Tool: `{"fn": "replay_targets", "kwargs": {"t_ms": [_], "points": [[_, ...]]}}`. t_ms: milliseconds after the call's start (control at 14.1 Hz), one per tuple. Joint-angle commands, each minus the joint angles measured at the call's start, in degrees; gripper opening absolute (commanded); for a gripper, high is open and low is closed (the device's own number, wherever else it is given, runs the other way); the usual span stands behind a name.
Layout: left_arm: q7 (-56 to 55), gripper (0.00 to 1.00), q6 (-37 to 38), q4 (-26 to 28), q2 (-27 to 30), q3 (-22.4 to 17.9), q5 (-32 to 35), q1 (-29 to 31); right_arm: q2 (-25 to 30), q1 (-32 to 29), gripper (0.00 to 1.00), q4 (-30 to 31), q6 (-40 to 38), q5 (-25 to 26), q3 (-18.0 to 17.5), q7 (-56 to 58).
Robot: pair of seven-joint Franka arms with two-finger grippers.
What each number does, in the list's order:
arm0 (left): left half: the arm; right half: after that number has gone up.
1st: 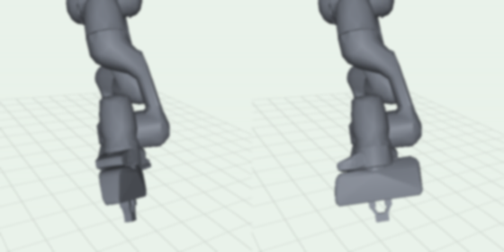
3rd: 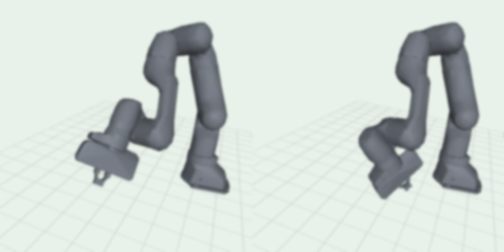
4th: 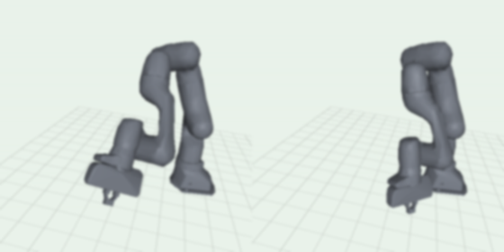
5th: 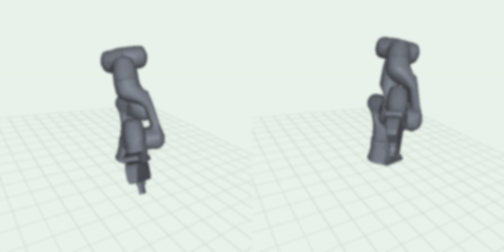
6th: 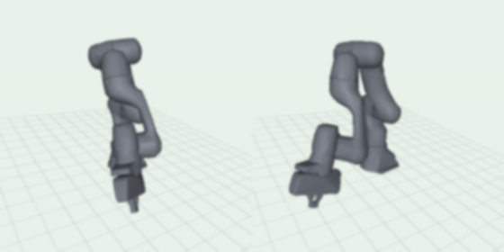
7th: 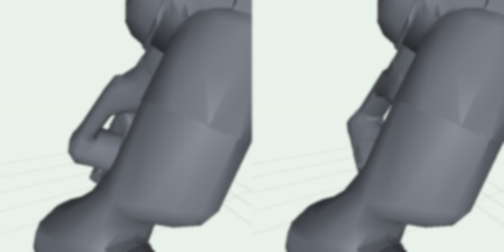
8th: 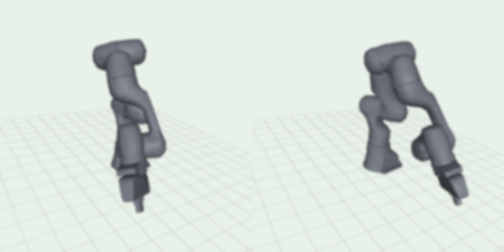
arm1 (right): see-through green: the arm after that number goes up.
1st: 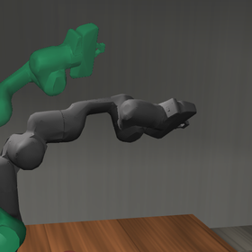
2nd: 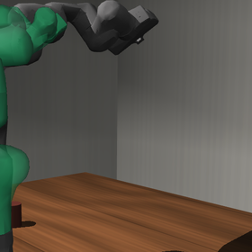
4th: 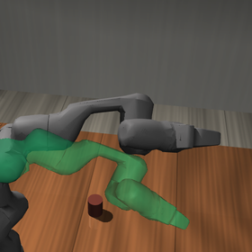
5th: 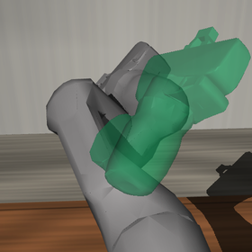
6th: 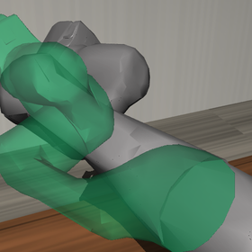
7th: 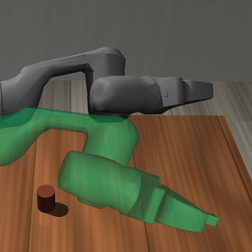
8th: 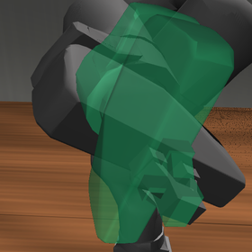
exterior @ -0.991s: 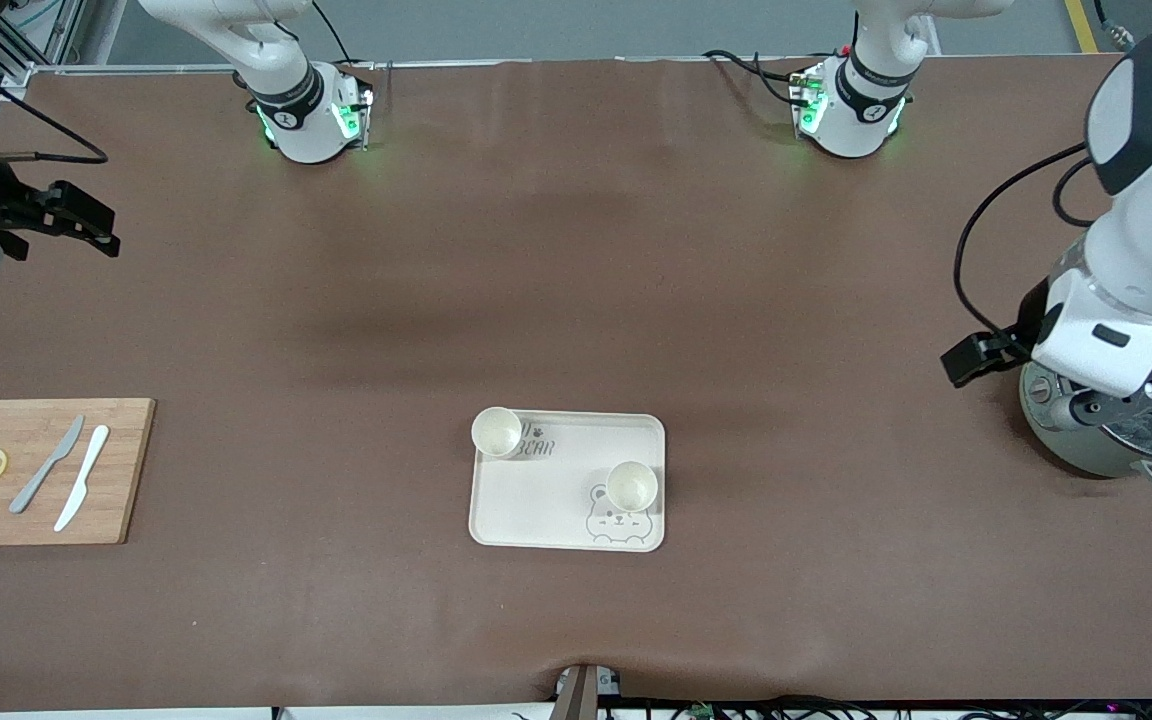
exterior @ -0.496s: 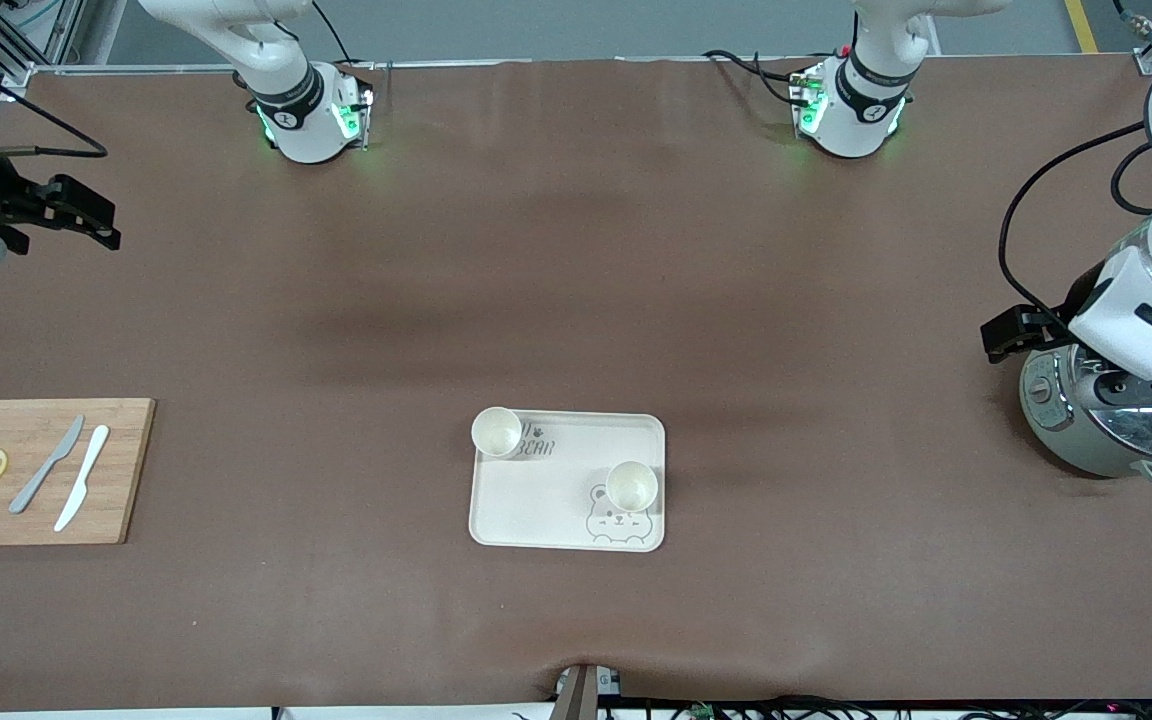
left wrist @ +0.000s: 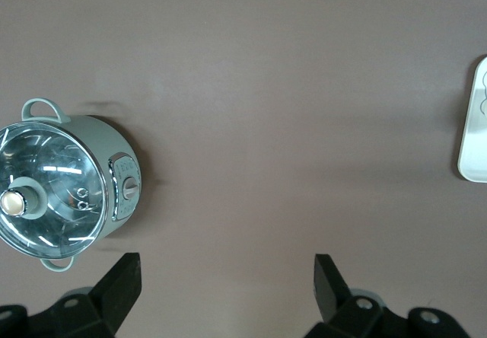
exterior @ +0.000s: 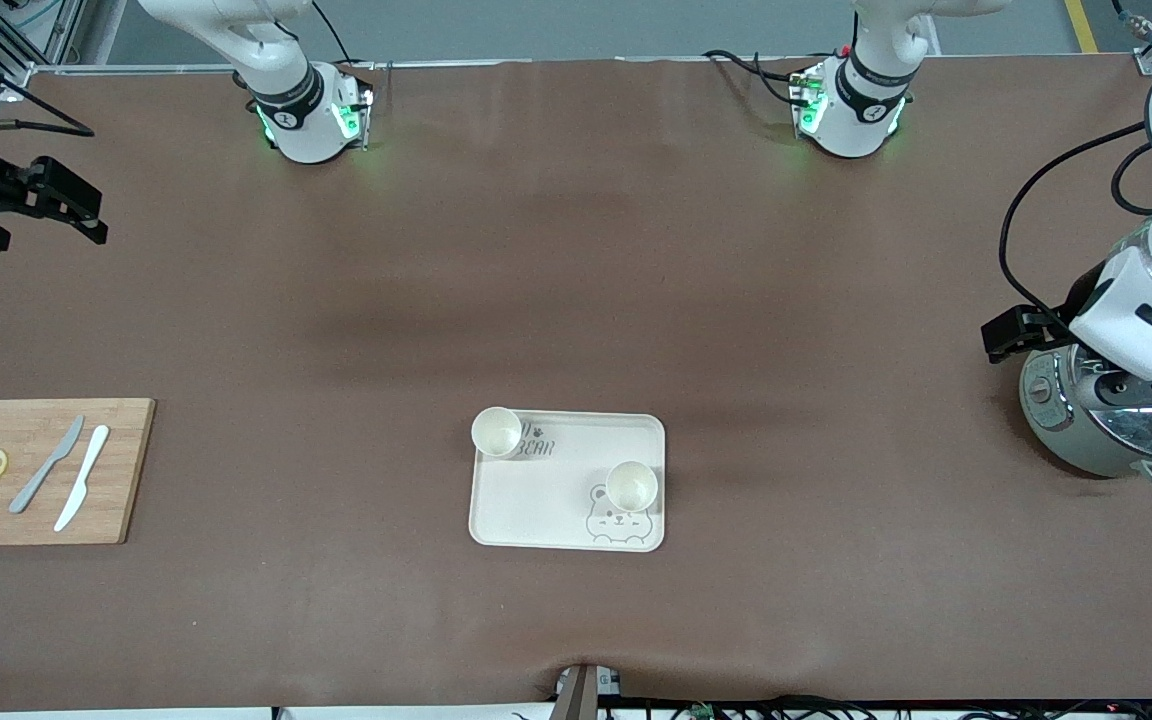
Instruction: Place white IKEA cup upright on tray with both arms
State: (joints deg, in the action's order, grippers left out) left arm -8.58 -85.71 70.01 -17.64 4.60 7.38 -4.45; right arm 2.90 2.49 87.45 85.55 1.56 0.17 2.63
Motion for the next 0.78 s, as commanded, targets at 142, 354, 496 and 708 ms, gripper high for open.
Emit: {"fn": "replay_targets", "kwargs": {"t_ms": [142, 354, 496, 708], "points": [[1.29, 1.0, 3.69, 1.89, 5.07, 0.49, -0.87, 1.99, -1.32, -0.9, 1.0, -3.16, -0.82, 0.82, 0.09, 0.19], [1.38, 1.0, 3.45, 6.88, 8.4, 0.67, -2.7, 4.09, -2.1, -3.54, 1.0, -2.46, -1.35, -0.06, 0.09, 0.36], [1.64, 1.0, 1.61, 9.17, 10.07, 0.67, -5.35, 5.07, -2.28, -3.63, 1.0, -2.46, -2.75, -0.06, 0.09, 0.45], [1.64, 1.0, -2.95, 17.76, 15.86, 0.76, -5.62, 4.89, -2.2, -3.37, 1.0, -2.46, -3.29, -0.06, 0.0, 0.19]]}}
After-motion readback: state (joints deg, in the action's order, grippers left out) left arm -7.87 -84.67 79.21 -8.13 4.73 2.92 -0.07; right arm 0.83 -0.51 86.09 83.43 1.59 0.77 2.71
